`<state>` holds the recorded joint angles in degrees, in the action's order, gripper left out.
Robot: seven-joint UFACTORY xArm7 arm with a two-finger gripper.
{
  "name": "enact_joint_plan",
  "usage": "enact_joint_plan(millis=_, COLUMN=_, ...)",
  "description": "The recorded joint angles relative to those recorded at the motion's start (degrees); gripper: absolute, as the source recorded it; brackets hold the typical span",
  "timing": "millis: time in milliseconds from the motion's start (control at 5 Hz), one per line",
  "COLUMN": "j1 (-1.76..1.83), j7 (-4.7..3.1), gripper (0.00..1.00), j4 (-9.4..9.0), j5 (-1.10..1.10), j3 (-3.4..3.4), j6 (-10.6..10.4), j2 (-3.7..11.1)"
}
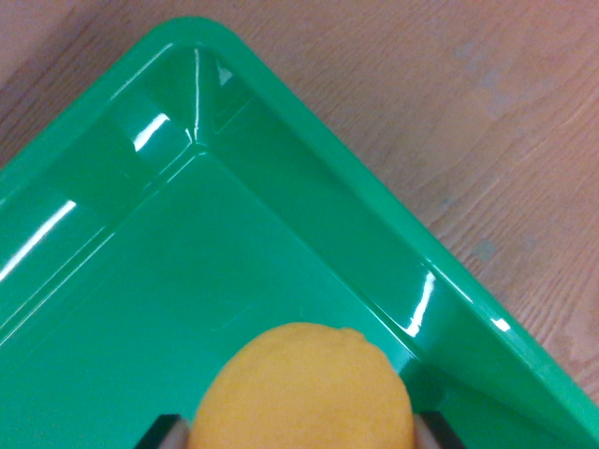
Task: Pick fruit
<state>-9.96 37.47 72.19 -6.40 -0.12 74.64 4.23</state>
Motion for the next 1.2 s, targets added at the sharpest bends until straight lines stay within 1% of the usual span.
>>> enact_joint_plan(millis=200, j1=0.02, j7=-0.27, gripper=1.00, j4=1.58, j5=0.14, j3=0.03, j6=2.5, j2=-0.93)
enact_joint_plan(millis=400, j1=0.02, j7=-0.27, gripper=1.00, j4=1.58, j5=0.14, j3=0.03, j6=2.5, j2=-0.93)
enact_joint_plan(millis=600, j1=0.05, j7=-0.52, gripper=1.00, j4=3.10, j5=0.27, j3=0.06, j6=4.9, j2=-1.82)
enact_joint_plan(millis=800, j1=0.05, j7=-0.52, gripper=1.00, j4=3.10, j5=0.27, j3=0.06, j6=4.9, j2=-1.82)
enact_joint_plan(millis=1000, j1=0.07, j7=-0.75, gripper=1.00, j4=4.44, j5=0.39, j3=0.08, j6=7.0, j2=-2.61)
enact_joint_plan(millis=1200, j1=0.07, j7=-0.75, gripper=1.00, j4=4.44, j5=0.39, j3=0.08, j6=7.0, j2=-2.61)
